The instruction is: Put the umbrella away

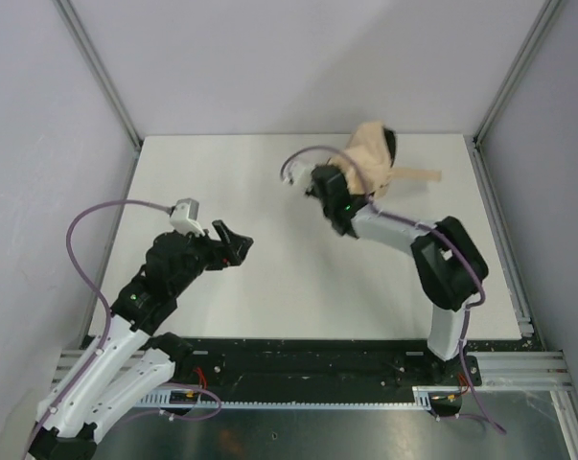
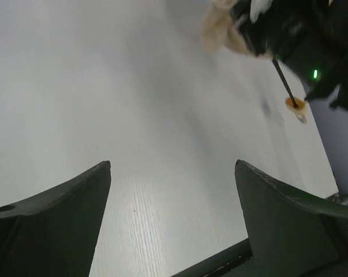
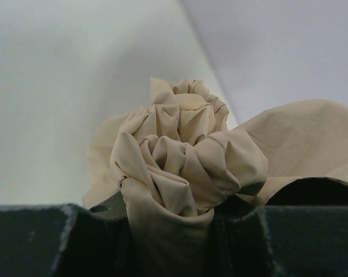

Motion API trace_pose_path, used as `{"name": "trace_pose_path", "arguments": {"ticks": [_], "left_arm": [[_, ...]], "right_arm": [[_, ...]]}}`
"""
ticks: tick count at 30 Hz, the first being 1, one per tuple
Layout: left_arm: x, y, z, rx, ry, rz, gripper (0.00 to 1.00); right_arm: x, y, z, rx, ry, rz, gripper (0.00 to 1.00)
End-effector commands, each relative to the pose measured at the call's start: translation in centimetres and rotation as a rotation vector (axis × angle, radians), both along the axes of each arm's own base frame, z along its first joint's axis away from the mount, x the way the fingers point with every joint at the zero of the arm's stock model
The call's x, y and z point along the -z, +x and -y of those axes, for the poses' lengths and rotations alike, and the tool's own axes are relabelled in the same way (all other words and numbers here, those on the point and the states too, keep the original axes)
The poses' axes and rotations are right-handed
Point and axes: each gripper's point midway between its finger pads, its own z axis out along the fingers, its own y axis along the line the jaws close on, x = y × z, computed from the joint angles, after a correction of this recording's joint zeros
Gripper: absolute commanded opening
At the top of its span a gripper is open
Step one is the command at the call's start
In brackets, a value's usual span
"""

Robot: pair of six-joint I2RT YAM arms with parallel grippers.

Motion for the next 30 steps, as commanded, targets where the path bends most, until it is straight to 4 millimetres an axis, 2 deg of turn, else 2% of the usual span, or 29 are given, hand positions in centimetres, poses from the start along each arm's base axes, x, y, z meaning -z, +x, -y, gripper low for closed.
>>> {"name": "trace_pose_path", "arguments": {"ticks": [1,3,7,11,15,19,22,24,28,30], "left_arm": [[2.9,0.7,-2.2,-0.211,-0.126,-0.101,0.9],[4.3,0.6,-2.5,-0.235,-0.152,-0.139,0.9],[5.8,0.0,-3.4,-0.306,-0.237,-0.19,0.87],[6.4,-0.6,-4.1,-0.373,-0.346,-0.216,0.76],[6.1,-1.1,-5.0,-0.402,-0.379,-0.175,0.68],[6.3,-1.8,-6.0,-0.428,-0.388,-0.144,0.68],[7.2,-2.0,-5.7,-0.415,-0.384,-0.17,0.65],[8.5,-2.0,-5.4,-0.417,-0.371,-0.218,0.67],[11.4,-1.7,-4.9,-0.46,-0.351,-0.344,0.84],[12.1,-1.2,-4.3,-0.477,-0.38,-0.398,0.95]], "right_arm": [[-0.7,-3.4,-5.7,-0.076,-0.075,0.123,0.0],[3.4,-6.1,-8.8,-0.165,-0.091,0.036,0.0],[11.0,-11.6,-12.5,-0.306,-0.114,-0.171,0.0],[17.0,-17.3,-14.1,-0.421,-0.13,-0.406,0.0],[21.9,-22.6,-13.6,-0.489,-0.125,-0.704,0.0],[25.1,-26.4,-12.0,-0.499,-0.105,-0.987,0.0],[26.4,-28.1,-11.4,-0.492,-0.054,-1.164,0.0],[27.0,-29.0,-11.2,-0.48,-0.025,-1.258,0.0],[27.6,-29.9,-11.0,-0.445,0.058,-1.425,0.0],[27.8,-30.0,-10.9,-0.434,0.095,-1.471,0.0]]}}
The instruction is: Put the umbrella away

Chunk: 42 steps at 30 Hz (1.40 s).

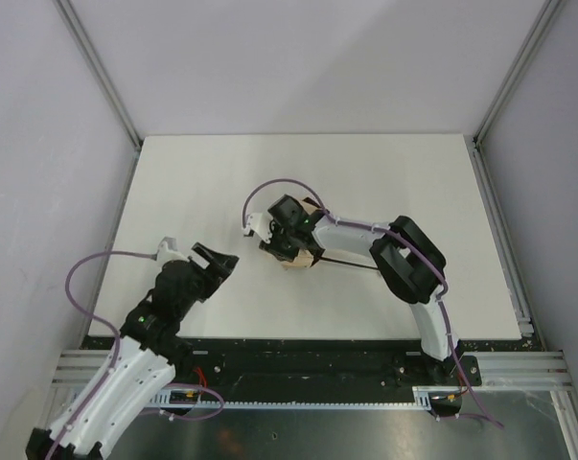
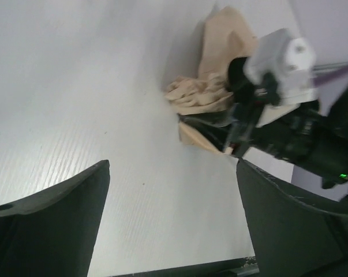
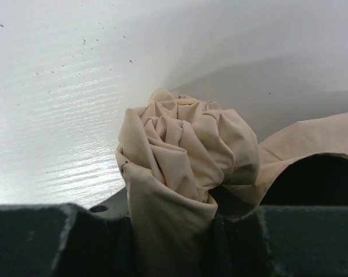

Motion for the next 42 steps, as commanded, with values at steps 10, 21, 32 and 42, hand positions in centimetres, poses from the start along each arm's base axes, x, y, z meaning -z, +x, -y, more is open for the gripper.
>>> {"name": "trace_pose_path", "arguments": {"ticks": [10,21,32,42], "left_arm": [[3.9,4.6,5.6,0.011,-0.439,-0.214,0.99],[4.1,8.4,7.1,0.041,-0.43,-0.186,0.99],[5.1,8.5,9.6,0.054,-0.452,-0.228,0.99],[9.0,6.9,10.0,-0.007,-0.429,-0.338,0.96]], "right_arm": [[9.0,-10.5,6.4,0.063,-0.139,-0.67,0.0],[8.6,-10.2,5.8,0.066,-0.101,-0.68,0.0],[7.7,-9.2,5.4,0.074,-0.059,-0.661,0.0],[7.0,-8.8,5.3,0.072,-0.054,-0.633,0.0]]}}
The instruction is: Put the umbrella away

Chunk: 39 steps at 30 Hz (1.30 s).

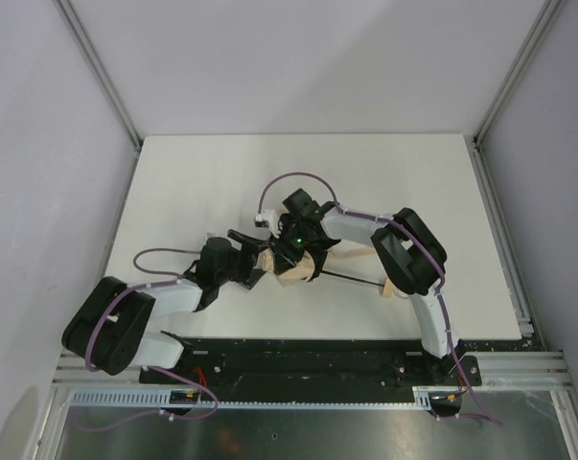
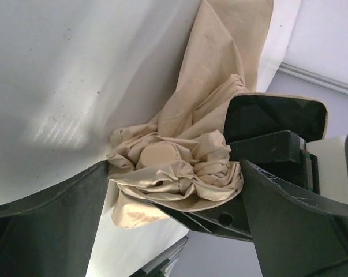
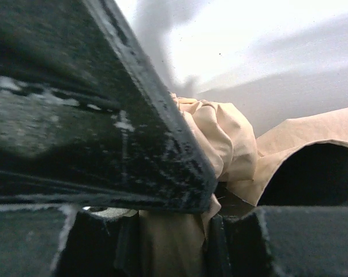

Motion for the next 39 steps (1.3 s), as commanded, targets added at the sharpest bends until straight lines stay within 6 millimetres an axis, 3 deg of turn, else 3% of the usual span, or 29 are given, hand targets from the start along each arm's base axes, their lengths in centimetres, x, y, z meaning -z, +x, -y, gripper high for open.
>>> {"name": "trace_pose_path", "arguments": {"ticks": [1,5,7,16,21,25,29,31,34,39], "left_arm": [[1.2,0.3,0.8,0.001,0.016,-0.028,0.96],[2.9,0.9,0.8,-0.005,0.059,-0.039,0.93],[3.6,1.0,0.7,-0.003,0.081,-0.035,0.86],[6.9,-0.2,-1.1,0.027,0.229,-0.022,0.4],[7.2,-0.8,-1.6,0.047,0.256,-0.001,0.15],[6.7,-0.8,-1.6,0.065,0.273,0.032,0.03],[6.8,-1.1,-1.8,0.069,0.285,0.033,0.0],[7.0,-1.3,-2.0,0.072,0.292,0.033,0.0],[7.0,-1.4,-2.3,0.071,0.307,0.039,0.0],[6.5,-1.4,-2.4,0.075,0.314,0.066,0.0]], "right_arm": [[7.8,-4.4,5.7,0.0,-0.293,-0.147,0.0],[7.5,-4.5,5.1,-0.015,-0.277,-0.127,0.0],[7.5,-4.8,4.8,-0.032,-0.277,-0.111,0.0],[7.4,-5.2,3.2,-0.06,-0.266,-0.039,0.0],[6.5,-4.7,2.2,-0.025,-0.226,-0.005,0.0],[6.4,-3.8,2.0,0.029,-0.221,0.017,0.21],[4.3,-2.6,2.0,0.118,-0.177,0.028,0.47],[2.5,-1.7,2.1,0.17,-0.155,0.046,0.63],[-1.0,-1.0,2.2,0.234,-0.114,0.052,0.79],[-8.3,-1.0,3.5,0.351,-0.025,0.037,0.94]]}}
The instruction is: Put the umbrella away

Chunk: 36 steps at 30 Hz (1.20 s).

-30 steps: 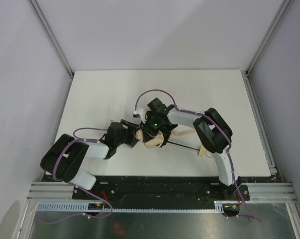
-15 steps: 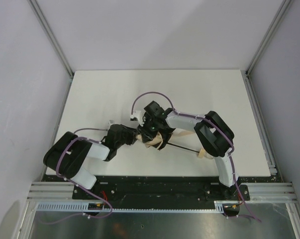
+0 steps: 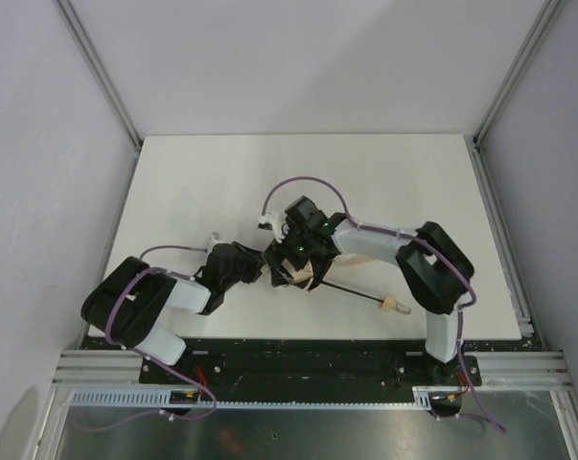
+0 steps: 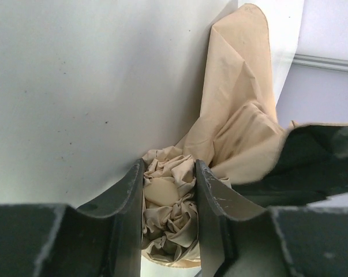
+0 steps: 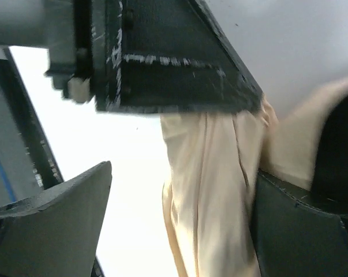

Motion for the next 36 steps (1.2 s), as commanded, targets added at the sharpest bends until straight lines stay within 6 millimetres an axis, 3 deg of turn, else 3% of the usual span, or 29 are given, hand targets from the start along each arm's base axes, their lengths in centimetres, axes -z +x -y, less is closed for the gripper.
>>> {"name": "trace_pose_path", "arguments": {"ticks": [1,4,7,11,14,18,21,24,26,29,31,33,36], "left_arm": [[3.8,-2.4,-2.7,0.027,0.204,-0.055,0.0],[3.4,-2.5,-2.6,0.033,0.197,-0.041,0.0],[3.0,-2.7,-2.6,0.035,0.186,-0.035,0.0],[2.2,-2.5,-2.2,0.039,0.161,-0.017,0.0],[1.8,-2.4,-2.1,0.032,0.152,-0.01,0.0],[1.8,-2.5,-2.2,0.03,0.15,-0.015,0.0],[2.0,-2.7,-2.3,0.025,0.15,-0.025,0.0],[2.0,-2.7,-2.3,0.024,0.146,-0.029,0.0],[1.9,-2.6,-2.2,0.026,0.144,-0.028,0.0],[1.8,-2.7,-2.2,0.024,0.142,-0.027,0.0],[1.8,-2.7,-2.2,0.023,0.142,-0.028,0.0],[1.8,-2.7,-2.2,0.024,0.142,-0.028,0.0],[1.8,-2.7,-2.2,0.022,0.139,-0.029,0.0]], "right_arm": [[-6.6,1.0,3.4,0.211,0.027,-0.02,0.95],[-9.8,2.0,5.2,0.439,0.067,-0.056,0.94],[-11.5,3.5,7.4,0.812,0.102,-0.17,0.91],[-13.7,4.2,6.3,1.041,0.204,-0.212,0.87],[-15.1,4.8,4.9,1.133,0.284,-0.177,0.97],[-16.1,4.9,3.1,1.209,0.322,-0.085,0.93],[-16.3,5.6,3.3,1.324,0.264,-0.003,0.8],[-17.2,5.3,4.4,1.461,0.149,0.16,0.81],[-18.2,4.4,4.5,1.476,0.116,0.291,0.84],[-20.4,3.2,2.4,1.326,0.132,0.401,0.82],[-20.6,2.3,0.9,1.236,0.134,0.393,0.65],[-19.0,1.8,-0.4,1.156,0.11,0.313,0.41],[-16.4,2.4,-2.0,1.081,0.083,0.15,0.32]]}}
